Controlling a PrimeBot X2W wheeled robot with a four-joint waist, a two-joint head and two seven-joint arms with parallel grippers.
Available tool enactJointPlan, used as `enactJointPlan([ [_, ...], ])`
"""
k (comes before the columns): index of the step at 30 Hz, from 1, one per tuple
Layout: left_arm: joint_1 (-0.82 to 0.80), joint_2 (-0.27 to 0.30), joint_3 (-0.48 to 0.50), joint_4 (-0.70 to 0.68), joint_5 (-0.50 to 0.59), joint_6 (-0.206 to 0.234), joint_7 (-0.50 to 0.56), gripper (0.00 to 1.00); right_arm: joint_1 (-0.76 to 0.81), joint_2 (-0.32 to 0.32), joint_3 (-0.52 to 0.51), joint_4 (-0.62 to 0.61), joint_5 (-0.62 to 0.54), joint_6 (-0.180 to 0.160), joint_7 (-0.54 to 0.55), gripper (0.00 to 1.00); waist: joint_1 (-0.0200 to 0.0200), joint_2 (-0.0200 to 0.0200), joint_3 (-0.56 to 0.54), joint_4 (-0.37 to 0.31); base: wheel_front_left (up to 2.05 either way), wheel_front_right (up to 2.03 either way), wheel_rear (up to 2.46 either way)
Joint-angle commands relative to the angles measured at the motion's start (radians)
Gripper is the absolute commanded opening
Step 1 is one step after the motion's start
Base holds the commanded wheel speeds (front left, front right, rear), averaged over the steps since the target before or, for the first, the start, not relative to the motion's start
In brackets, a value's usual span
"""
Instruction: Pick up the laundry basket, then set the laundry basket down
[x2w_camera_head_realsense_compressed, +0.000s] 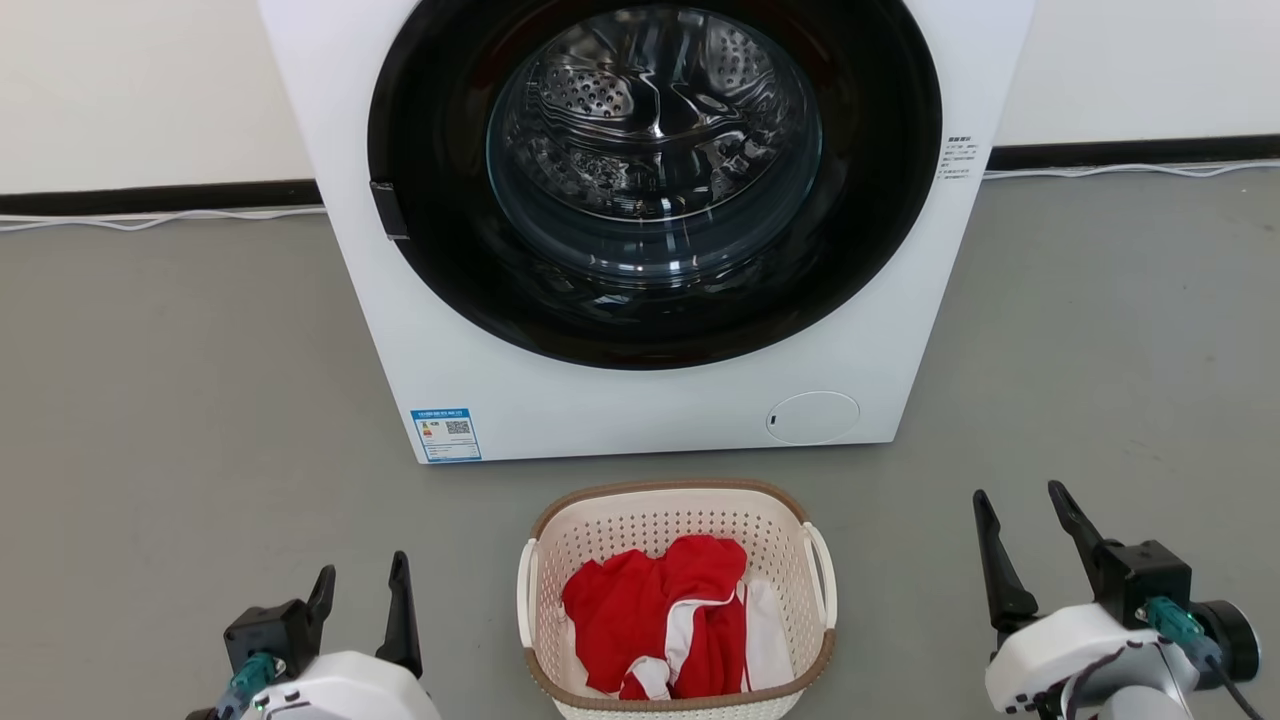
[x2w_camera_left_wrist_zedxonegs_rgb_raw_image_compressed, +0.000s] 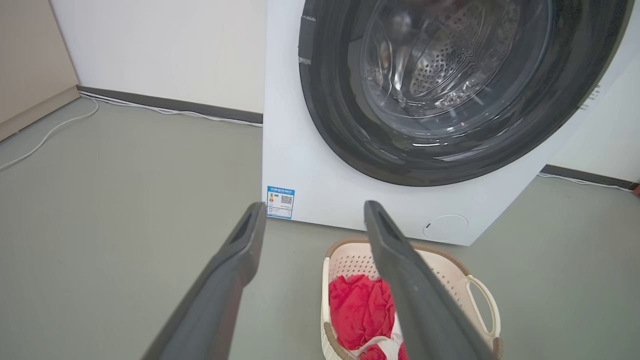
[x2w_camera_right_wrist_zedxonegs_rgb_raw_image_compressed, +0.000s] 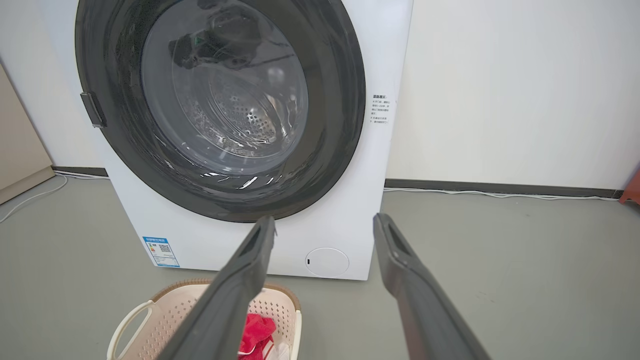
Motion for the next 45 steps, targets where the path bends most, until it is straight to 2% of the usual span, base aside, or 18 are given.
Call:
enactJointPlan([
  [1, -0.013, 0.007, 0.039, -0.035, 0.019, -0.009, -0.006, 1.0, -0.005, -0.001, 0.014, -0.041, -0.018, 0.006, -0.014, 1.0, 0.0001, 0.0, -0.002, -0.002, 0.0, 0.0, 0.0],
  [14, 0.047, -0.024, 0.084, -0.09, 0.018, -0.016, -0.006, 1.0, 0.05, 0.019, -0.008, -0.088, -0.032, 0.006, -0.014, 1.0, 0.0001, 0.0, -0.03, -0.003, 0.0, 0.0, 0.0],
  [31, 0.057, -0.034, 0.108, -0.097, 0.017, -0.02, -0.006, 1.0, 0.058, 0.028, -0.007, -0.1, -0.034, 0.006, -0.014, 1.0, 0.0001, 0.0, -0.038, 0.006, 0.0, 0.0, 0.0],
  [32, 0.078, -0.04, 0.077, -0.072, 0.016, -0.016, 0.0, 0.0, 0.076, 0.03, -0.029, -0.069, -0.028, 0.0, 0.0, 0.0, 0.0001, 0.0, -0.038, 0.006, 0.0, 0.0, 0.0],
  [37, 0.082, -0.046, 0.083, -0.041, -0.007, -0.019, 0.012, 0.0, 0.078, 0.034, -0.038, -0.034, -0.002, -0.001, 0.015, 0.0, 0.0002, 0.0, -0.037, 0.007, 0.0, 0.0, 0.0],
  [41, 0.079, -0.046, 0.089, -0.048, -0.049, -0.025, 0.025, 0.0, 0.075, 0.034, -0.042, -0.039, 0.052, -0.001, 0.033, 0.0, 0.0022, 0.0, -0.036, 0.007, 0.0, 0.0, 0.0],
  [45, 0.079, -0.045, 0.091, -0.056, -0.091, -0.031, 0.035, 0.0, 0.078, 0.034, -0.037, -0.049, 0.108, -0.001, 0.041, 0.0, 0.0004, 0.0, -0.032, 0.007, 0.0, 0.0, 0.0],
])
